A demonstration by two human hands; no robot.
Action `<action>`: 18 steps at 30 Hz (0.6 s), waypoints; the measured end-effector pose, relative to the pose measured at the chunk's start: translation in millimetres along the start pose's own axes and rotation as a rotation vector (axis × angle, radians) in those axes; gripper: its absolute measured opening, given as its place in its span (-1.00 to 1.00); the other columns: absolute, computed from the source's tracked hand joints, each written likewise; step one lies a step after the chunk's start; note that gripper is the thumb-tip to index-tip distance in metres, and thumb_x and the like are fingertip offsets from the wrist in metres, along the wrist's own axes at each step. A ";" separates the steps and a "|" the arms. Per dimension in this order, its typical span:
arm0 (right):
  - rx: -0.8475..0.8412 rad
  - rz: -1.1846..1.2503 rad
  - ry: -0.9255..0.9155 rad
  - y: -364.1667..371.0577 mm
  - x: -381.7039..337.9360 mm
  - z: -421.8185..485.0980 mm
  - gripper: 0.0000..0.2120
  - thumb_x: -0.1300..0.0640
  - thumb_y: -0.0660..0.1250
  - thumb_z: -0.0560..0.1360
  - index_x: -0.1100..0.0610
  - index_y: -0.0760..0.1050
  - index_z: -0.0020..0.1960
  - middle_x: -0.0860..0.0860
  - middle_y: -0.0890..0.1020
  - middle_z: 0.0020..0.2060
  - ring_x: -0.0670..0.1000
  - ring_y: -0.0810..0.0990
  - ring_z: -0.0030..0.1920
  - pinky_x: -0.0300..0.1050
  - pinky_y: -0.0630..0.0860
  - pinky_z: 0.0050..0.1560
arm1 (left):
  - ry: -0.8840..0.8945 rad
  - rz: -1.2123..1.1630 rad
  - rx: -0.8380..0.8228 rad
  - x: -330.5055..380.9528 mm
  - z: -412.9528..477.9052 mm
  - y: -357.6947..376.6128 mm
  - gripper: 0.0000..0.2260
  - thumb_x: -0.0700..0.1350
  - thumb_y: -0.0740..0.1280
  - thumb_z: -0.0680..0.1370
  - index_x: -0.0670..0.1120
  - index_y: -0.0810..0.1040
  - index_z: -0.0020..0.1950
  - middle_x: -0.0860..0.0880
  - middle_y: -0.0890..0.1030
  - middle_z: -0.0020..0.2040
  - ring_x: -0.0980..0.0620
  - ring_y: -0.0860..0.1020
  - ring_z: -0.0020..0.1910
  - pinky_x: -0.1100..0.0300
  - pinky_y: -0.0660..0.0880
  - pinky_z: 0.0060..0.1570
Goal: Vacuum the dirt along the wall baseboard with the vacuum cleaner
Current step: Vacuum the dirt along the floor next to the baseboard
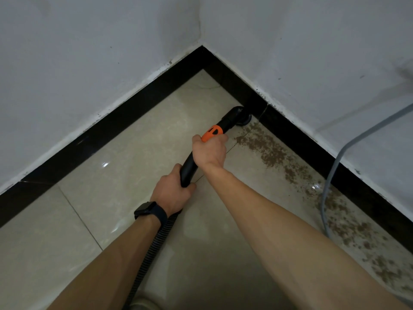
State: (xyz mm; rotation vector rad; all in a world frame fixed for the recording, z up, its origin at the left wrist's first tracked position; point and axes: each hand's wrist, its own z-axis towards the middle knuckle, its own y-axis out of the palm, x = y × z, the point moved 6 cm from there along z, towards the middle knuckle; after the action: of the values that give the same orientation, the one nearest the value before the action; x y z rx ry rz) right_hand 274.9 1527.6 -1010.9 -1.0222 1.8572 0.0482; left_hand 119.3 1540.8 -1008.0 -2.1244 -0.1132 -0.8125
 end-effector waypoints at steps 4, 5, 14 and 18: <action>-0.012 0.007 0.001 8.1 6.4 -20.1 -0.52 -0.02 0.34 0.61 0.22 0.21 0.33 -0.09 0.46 -0.23 -0.11 0.51 -0.30 -0.26 0.37 -0.43 | -0.002 0.021 -0.023 -15.1 -14.7 -4.7 -0.79 -0.02 0.38 0.50 0.04 0.35 -0.04 -0.05 0.57 -0.29 -0.03 0.56 -0.37 0.08 0.50 -0.41; -0.009 0.015 0.001 10.8 8.6 -25.2 -0.52 -0.01 0.34 0.60 0.22 0.22 0.33 -0.10 0.45 -0.23 -0.07 0.53 -0.28 -0.22 0.41 -0.37 | -0.002 0.024 -0.027 -20.0 -18.5 -5.3 -0.78 -0.02 0.39 0.50 0.05 0.33 -0.06 -0.04 0.56 -0.29 -0.03 0.55 -0.37 0.10 0.47 -0.42; -0.039 0.048 0.024 34.5 31.9 -68.7 -0.55 -0.02 0.34 0.61 0.20 0.21 0.29 -0.09 0.49 -0.22 -0.18 0.47 -0.33 -0.44 0.28 -0.52 | -0.001 0.077 -0.038 -58.1 -52.7 -14.1 -0.74 -0.04 0.40 0.48 0.10 0.29 -0.12 0.01 0.53 -0.36 0.06 0.50 -0.44 0.19 0.29 -0.48; -0.053 0.052 0.026 41.6 37.8 -85.4 -0.53 -0.01 0.34 0.61 0.19 0.20 0.31 0.01 0.58 -0.13 -0.02 0.59 -0.24 -0.17 0.52 -0.26 | -0.019 0.063 -0.045 -70.4 -65.7 -13.2 -0.76 -0.05 0.40 0.48 0.09 0.31 -0.11 0.00 0.54 -0.37 0.06 0.51 -0.46 0.19 0.33 -0.48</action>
State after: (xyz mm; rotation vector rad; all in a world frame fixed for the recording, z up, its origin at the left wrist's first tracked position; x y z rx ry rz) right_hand 178.7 1493.1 -1011.1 -1.0146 1.9153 0.1156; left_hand 25.8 1514.6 -1011.5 -2.1674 -0.0383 -0.7649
